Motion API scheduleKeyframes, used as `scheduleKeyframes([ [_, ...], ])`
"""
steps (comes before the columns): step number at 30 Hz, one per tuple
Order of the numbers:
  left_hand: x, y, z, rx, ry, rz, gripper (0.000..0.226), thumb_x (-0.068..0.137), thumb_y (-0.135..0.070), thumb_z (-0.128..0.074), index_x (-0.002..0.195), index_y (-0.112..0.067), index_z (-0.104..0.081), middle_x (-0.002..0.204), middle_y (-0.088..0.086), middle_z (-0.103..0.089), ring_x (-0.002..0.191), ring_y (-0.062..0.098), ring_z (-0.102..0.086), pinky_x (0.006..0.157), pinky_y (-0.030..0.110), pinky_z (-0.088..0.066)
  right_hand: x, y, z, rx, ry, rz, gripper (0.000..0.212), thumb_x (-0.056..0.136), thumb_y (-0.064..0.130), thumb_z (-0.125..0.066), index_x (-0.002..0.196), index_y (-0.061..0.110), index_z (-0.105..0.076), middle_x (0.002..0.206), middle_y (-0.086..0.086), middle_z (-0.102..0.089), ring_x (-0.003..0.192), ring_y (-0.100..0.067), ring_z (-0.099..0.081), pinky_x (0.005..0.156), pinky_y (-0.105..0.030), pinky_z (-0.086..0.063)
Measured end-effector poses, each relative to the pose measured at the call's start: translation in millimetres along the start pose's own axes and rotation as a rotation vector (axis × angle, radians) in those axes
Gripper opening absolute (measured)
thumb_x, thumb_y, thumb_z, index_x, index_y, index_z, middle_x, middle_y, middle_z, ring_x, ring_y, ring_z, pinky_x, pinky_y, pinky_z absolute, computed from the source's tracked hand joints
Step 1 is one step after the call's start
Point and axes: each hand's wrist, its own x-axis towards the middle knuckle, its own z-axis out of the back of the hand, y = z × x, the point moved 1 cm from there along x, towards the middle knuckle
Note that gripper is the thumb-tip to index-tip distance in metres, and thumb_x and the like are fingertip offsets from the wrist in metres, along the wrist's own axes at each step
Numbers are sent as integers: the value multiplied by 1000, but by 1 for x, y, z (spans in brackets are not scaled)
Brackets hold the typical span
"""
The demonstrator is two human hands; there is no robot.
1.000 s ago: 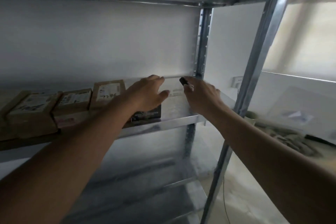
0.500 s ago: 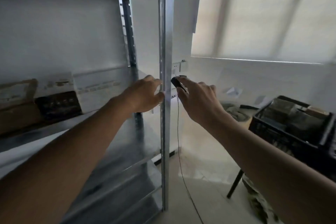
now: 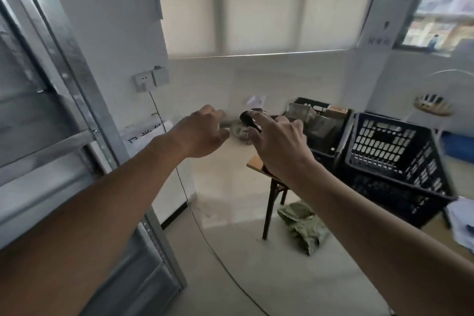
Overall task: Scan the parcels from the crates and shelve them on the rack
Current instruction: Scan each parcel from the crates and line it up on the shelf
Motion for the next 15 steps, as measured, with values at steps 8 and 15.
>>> scheduleKeyframes([
  [8, 130, -46, -56, 7, 56, -207, 56, 109, -42, -48, 160, -18, -42, 156, 9, -48, 141, 30, -49, 117, 48, -38, 56, -93, -12, -55, -6, -246, 51, 110, 51, -42, 160, 43, -35, 148, -22, -44, 129, -46, -42, 102, -59, -43],
  [15, 251, -61, -109, -52, 151, -342, 59, 106, -46, -54, 158, -20, -45, 155, 6, -49, 143, 27, -48, 118, 51, -42, 116, -163, -41, -74, -22, -422, 51, 109, 52, -45, 159, 42, -40, 143, -19, -45, 126, -43, -48, 102, -58, -48],
])
